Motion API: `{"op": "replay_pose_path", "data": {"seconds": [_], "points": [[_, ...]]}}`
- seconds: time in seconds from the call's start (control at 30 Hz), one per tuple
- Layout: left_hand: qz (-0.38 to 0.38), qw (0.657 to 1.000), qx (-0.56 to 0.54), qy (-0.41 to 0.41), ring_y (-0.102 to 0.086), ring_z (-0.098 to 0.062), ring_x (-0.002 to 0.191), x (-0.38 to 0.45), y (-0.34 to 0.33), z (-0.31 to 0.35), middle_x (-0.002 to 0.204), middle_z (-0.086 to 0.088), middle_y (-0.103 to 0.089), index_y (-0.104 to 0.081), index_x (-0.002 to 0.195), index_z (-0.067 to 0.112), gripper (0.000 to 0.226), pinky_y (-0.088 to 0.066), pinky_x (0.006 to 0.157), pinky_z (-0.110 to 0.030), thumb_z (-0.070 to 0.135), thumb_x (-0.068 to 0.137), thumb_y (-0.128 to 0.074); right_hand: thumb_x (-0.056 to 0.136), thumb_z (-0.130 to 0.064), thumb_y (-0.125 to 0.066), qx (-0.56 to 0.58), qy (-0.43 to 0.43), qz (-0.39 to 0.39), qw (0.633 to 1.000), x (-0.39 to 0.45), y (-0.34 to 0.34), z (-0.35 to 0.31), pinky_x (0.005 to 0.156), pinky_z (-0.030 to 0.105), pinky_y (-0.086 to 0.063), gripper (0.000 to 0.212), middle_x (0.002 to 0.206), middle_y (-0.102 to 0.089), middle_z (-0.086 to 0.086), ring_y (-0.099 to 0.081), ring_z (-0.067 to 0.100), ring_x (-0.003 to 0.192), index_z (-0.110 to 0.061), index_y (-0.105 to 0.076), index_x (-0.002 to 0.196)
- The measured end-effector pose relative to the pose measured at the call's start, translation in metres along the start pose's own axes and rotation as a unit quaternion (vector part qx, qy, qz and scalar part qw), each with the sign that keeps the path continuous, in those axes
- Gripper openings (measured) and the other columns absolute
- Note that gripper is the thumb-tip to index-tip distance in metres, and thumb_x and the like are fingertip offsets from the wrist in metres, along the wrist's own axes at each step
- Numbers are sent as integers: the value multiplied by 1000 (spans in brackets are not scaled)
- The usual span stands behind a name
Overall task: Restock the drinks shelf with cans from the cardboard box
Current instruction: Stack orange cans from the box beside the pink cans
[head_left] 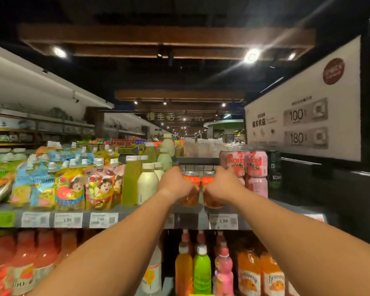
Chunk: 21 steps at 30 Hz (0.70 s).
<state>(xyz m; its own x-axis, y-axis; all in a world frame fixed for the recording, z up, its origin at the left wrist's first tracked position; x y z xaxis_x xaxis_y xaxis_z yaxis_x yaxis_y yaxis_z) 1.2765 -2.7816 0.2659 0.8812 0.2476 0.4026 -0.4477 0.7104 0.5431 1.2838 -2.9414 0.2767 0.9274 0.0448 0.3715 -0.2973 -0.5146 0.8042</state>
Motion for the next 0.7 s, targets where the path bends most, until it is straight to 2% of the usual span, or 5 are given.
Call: {"op": "replay_pose_path", "data": {"seconds": [0.2,0.3,0.37,0.53,0.7], "points": [[-11,999,28,12,-71,-29,96,80,-37,-24,104,-8,-75,-72,103,10,36,-60,86,-38,23,69,-77,89,-25,-58,-26,-68,-10,997,69,-38,4,102,40,-47,57,143,-39,25,-49,39,125,-3,-43,140],[-13,998,45,40,-67,-28,109,110,-57,-41,118,-8,-70,-64,118,11,48,-54,93,-32,25,75,-80,91,-20,-59,-5,-104,-2,995,94,-60,15,91,33,-51,46,133,-50,21,-57,33,115,0,-50,132],[-18,997,53,58,-65,-27,114,126,-68,-49,123,-9,-67,-61,124,11,53,-51,92,-31,27,77,-80,92,-16,-58,-1,-114,6,993,110,-69,19,92,33,-49,45,134,-50,20,-56,31,118,0,-48,132],[-24,992,84,92,-71,-24,101,170,-95,-62,107,-3,-74,-70,107,18,39,-58,86,-32,33,72,-76,92,-14,-55,0,-135,12,991,154,-86,31,97,34,-48,47,136,-51,18,-55,30,122,0,-43,136],[-54,985,131,94,-68,-20,97,202,-117,-58,99,-2,-70,-66,100,12,25,-51,69,-22,29,83,-75,88,-9,-57,26,-177,15,984,194,-106,43,97,37,-47,56,135,-48,17,-52,31,124,-4,-34,139]]}}
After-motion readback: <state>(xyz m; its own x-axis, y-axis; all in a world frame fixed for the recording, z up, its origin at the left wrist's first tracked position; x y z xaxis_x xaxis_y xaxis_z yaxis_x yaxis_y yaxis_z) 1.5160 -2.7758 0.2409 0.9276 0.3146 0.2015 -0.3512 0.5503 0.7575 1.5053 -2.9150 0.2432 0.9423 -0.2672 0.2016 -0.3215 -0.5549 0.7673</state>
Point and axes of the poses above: each hand's wrist, its own x-axis towards the middle knuckle, its own y-axis out of the back of the hand, z = x × y, the point moved 6 cm from there along x, towards the middle knuckle
